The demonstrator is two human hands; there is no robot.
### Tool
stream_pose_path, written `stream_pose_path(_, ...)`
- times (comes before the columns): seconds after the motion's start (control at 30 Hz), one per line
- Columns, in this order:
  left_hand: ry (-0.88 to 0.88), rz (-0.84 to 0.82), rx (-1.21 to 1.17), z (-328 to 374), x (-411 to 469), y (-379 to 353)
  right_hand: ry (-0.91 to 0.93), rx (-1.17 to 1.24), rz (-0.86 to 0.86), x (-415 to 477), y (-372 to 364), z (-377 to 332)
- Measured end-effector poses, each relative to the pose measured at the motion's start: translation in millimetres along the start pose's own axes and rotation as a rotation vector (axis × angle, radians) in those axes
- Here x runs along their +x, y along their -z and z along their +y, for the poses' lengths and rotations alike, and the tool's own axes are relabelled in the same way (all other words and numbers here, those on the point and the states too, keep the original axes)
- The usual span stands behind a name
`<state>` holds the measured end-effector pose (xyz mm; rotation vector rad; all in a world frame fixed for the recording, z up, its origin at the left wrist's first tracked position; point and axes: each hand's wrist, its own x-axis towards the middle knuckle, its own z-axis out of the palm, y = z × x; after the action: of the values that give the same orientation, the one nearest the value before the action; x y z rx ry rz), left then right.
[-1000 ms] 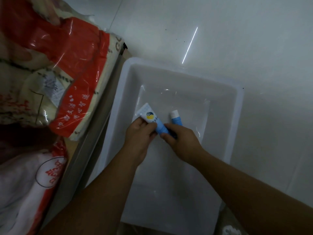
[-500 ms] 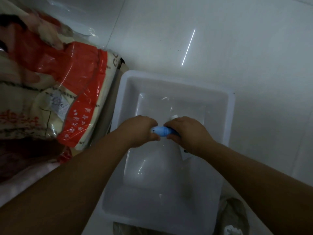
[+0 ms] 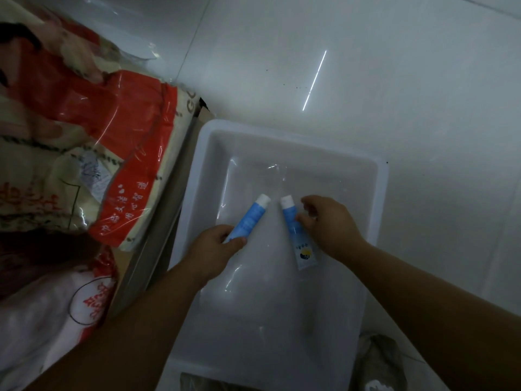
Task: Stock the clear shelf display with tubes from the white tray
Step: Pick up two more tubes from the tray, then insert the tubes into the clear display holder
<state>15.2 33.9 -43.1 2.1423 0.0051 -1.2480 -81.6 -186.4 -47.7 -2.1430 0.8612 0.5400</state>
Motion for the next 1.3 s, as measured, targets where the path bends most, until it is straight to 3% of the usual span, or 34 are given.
stream_pose_path(0.17,0.097,0.048,-0.190,-15.2,-5.1,-18.0,-0.180,0.057,-0.093,-13.2,-29.0,5.1)
stream_pose_path(0.47,0.183,0.086,-0.377,-12.8,-1.3,-37.4,-0.337,0.345,-0.018,-20.7,-56.2,0.5)
stream_pose_path(0.6,0.173,0.065,-0.381,-1.8,-16.9,-25.6,-0.445,0.630,-0.048,-32.8,-46.5,-5.3)
stream_pose_path(0.73,0.111,0.035,-0.331,33.0,-63.7,1.3,-0.437,0.789,-0.082,-75.5,-3.1,-26.9)
stream_pose_path(0.97,-0.016,-0.091,-0.210,170.9,-182.8,53.9,-0.346,0.853,-0.004,-194.4,153.5,-85.2)
stream_pose_path(1.3,-0.504,-0.368,0.368,480.2,-455.4,106.4,-0.289,1.015,0.484,-493.2,408.1,-166.3)
